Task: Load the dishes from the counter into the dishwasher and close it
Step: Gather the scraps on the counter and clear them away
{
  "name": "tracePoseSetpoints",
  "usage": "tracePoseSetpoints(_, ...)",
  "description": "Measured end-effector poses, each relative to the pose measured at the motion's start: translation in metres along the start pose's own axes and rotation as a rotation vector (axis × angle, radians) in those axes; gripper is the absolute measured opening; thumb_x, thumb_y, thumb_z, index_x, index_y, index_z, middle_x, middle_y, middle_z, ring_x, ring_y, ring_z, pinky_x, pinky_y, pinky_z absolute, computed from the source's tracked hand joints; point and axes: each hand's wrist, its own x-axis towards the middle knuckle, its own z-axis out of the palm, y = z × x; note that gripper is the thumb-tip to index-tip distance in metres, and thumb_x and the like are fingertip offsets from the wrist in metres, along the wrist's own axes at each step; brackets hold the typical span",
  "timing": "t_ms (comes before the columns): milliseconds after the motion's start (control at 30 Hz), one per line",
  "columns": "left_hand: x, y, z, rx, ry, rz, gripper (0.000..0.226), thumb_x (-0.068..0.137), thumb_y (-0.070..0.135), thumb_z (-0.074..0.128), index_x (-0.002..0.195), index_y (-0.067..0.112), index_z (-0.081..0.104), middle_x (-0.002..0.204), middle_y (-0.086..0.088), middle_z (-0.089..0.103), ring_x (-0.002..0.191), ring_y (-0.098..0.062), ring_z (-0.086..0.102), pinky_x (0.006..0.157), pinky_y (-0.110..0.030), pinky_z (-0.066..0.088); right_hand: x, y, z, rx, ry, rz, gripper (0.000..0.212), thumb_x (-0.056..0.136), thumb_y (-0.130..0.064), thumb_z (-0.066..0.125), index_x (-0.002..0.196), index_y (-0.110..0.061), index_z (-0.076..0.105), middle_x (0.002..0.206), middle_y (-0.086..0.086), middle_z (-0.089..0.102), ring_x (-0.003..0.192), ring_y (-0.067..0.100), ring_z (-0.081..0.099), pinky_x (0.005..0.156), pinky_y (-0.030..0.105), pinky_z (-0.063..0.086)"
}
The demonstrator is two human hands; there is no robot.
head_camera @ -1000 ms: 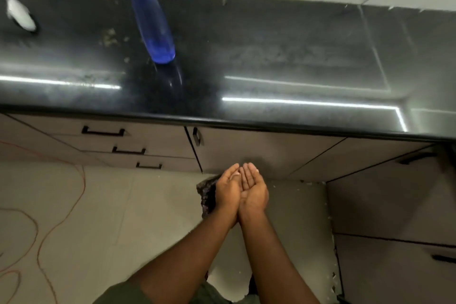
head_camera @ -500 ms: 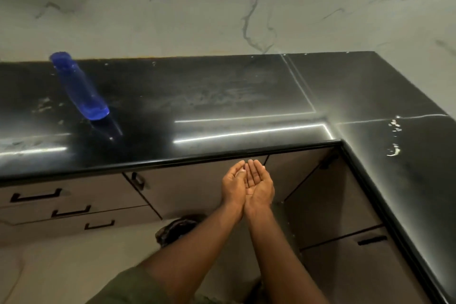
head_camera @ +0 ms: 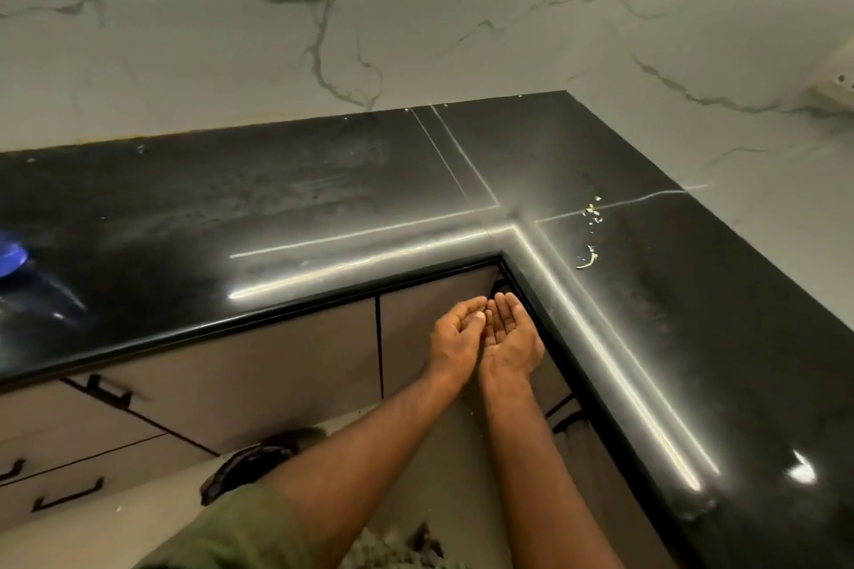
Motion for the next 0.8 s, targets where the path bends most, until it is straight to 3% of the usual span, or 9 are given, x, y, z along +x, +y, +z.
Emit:
tracePoseSetpoints(133,0.014,-0.001,0.017,0.399,-0.086,0.119,0.031,0.104,0.016,0.059,0.132,0.019,0.07,0.125,0.004,0.074,0.115,-0.006,0.068,0.106,-0.031,0.053,0.031,-0.026,-0.012,-0.216,0.099,-0.181,0.024,0.102,-0.005,0.055,0.117,-0.002,0.074,0.113,0.015,0.076,0.109,0.028,0.073,0.097,0.034,0.059)
tracePoseSetpoints(233,0.032,-0.001,0.031,0.591,-0.161,0.177,0.035,0.103,0.021,0.057,0.136,0.024,0.068,0.125,0.004,0.074,0.113,-0.007,0.068,0.104,-0.031,0.054,0.047,-0.041,-0.028,-0.613,0.177,-0.37,0.031,0.098,-0.009,0.055,0.118,-0.019,0.077,0.111,0.004,0.076,0.099,0.019,0.066,0.095,0.037,0.054)
tracePoseSetpoints(300,0.047,0.0,0.041,0.718,-0.205,0.215,0.038,0.102,0.023,0.056,0.14,0.026,0.064,0.127,0.0,0.073,0.115,-0.014,0.068,0.103,-0.032,0.054,0.057,-0.049,-0.038,-0.909,0.164,-0.451,0.037,0.098,-0.011,0.054,0.128,-0.021,0.074,0.129,0.004,0.071,0.123,0.021,0.062,0.113,0.039,0.045)
tracePoseSetpoints(367,0.068,-0.001,0.053,0.816,-0.262,0.249,0.043,0.102,0.023,0.056,0.145,0.023,0.059,0.139,-0.004,0.067,0.128,-0.018,0.062,0.111,-0.033,0.049,0.071,-0.055,-0.043,-1.203,0.11,-0.498,0.044,0.1,-0.012,0.056,0.144,-0.016,0.063,0.158,0.01,0.05,0.154,0.023,0.034,0.128,0.042,0.023)
tracePoseSetpoints(433,0.094,-0.003,0.066,0.933,-0.333,0.297,0.05,0.102,0.021,0.055,0.152,0.016,0.051,0.155,-0.007,0.053,0.147,-0.019,0.045,0.122,-0.033,0.035,0.089,-0.06,-0.043,-1.505,0.078,-0.52,0.058,0.102,-0.022,0.058,0.158,-0.015,0.045,0.171,0.012,0.026,0.161,0.025,0.013,0.131,0.044,0.009)
tracePoseSetpoints(533,0.14,-0.007,0.083,1.16,-0.441,0.336,0.059,0.106,0.024,0.048,0.162,0.01,0.032,0.171,-0.01,0.024,0.16,-0.02,0.016,0.13,-0.034,0.012,0.117,-0.064,-0.036,-1.836,0.085,-0.522,0.082,0.104,-0.05,0.05,0.167,-0.014,0.014,0.175,0.013,0.003,0.162,0.024,-0.003,0.13,0.045,0.0)
tracePoseSetpoints(633,0.187,-0.008,0.096,1.299,-0.494,0.358,0.061,0.11,0.029,0.039,0.165,0.01,0.021,0.174,-0.009,0.01,0.161,-0.02,0.005,0.131,-0.035,0.002,0.149,-0.069,-0.015,-1.919,0.132,-0.46,0.098,0.101,-0.068,0.039,0.167,-0.01,-0.003,0.174,0.015,-0.008,0.161,0.026,-0.012,0.13,0.047,-0.003)
tracePoseSetpoints(800,0.251,0.002,0.108,1.371,-0.548,0.377,0.066,0.11,0.04,0.035,0.167,0.016,0.013,0.175,-0.006,0.001,0.162,-0.02,-0.004,0.131,-0.039,0.0,0.196,-0.081,0.016,-1.907,0.229,-0.423,0.112,0.096,-0.077,0.036,0.164,-0.005,-0.015,0.173,0.016,-0.015,0.16,0.027,-0.017,0.13,0.046,-0.008)
